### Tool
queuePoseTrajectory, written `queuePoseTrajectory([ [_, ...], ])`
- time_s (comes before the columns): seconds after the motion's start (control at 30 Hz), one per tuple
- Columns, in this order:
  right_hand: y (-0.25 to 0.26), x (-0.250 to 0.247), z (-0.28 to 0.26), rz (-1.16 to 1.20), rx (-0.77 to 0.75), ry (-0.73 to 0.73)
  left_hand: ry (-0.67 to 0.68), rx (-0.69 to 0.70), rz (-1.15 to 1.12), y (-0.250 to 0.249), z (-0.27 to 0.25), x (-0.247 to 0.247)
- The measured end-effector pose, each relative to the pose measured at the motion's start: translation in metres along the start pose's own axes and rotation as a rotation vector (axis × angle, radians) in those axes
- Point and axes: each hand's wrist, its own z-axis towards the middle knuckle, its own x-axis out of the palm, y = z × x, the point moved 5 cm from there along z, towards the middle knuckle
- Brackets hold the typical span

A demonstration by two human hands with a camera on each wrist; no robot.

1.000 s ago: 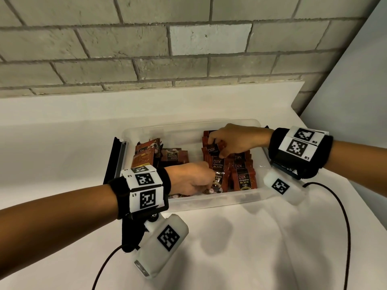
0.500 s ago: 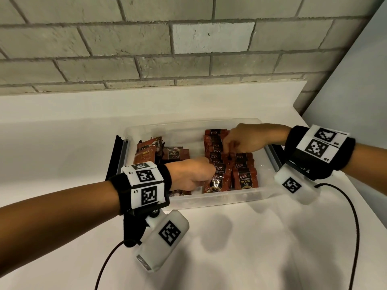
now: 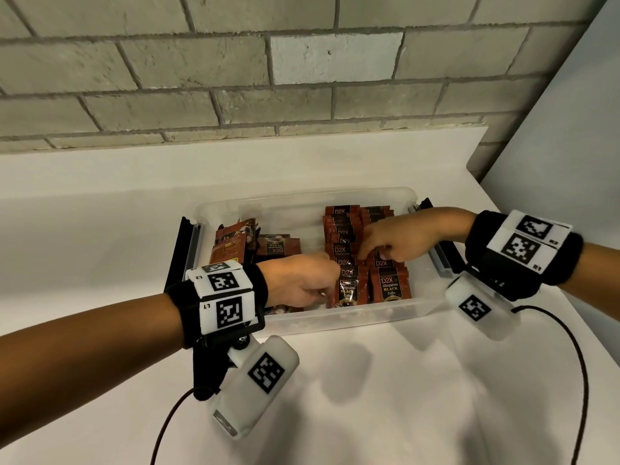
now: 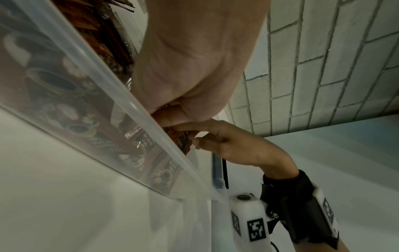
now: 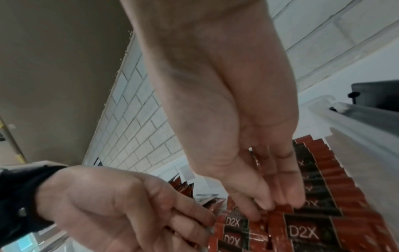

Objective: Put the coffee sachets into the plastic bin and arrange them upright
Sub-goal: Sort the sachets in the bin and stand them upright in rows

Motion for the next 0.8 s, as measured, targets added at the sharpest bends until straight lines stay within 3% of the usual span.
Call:
queuePoseTrajectory([
  [0.33,0.001,0.004,-0.005,-0.002,0.010,0.032,0.024,-0.024,0.066,0.002,0.004,0.004],
  [0.47,-0.002,0.001,-0.014,0.039,0.010,-0.042,-0.004,-0.095,0.010,0.009,0.012,-0.004],
  [0.6,0.000,0.018,-0.020,-0.053,0.043,0.118,-0.105,0.012,0.073,-0.009,-0.003,-0.001],
  [0.67,-0.001,0.018,-0.022,-0.071,0.081,0.149,-0.101,0.002,0.083,-0.017,-0.004,0.003],
  [0.8,-0.004,0.002,-0.020,-0.027,0.115,0.019,-0.131,-0.003,0.052,-0.021,0.003,0.000],
])
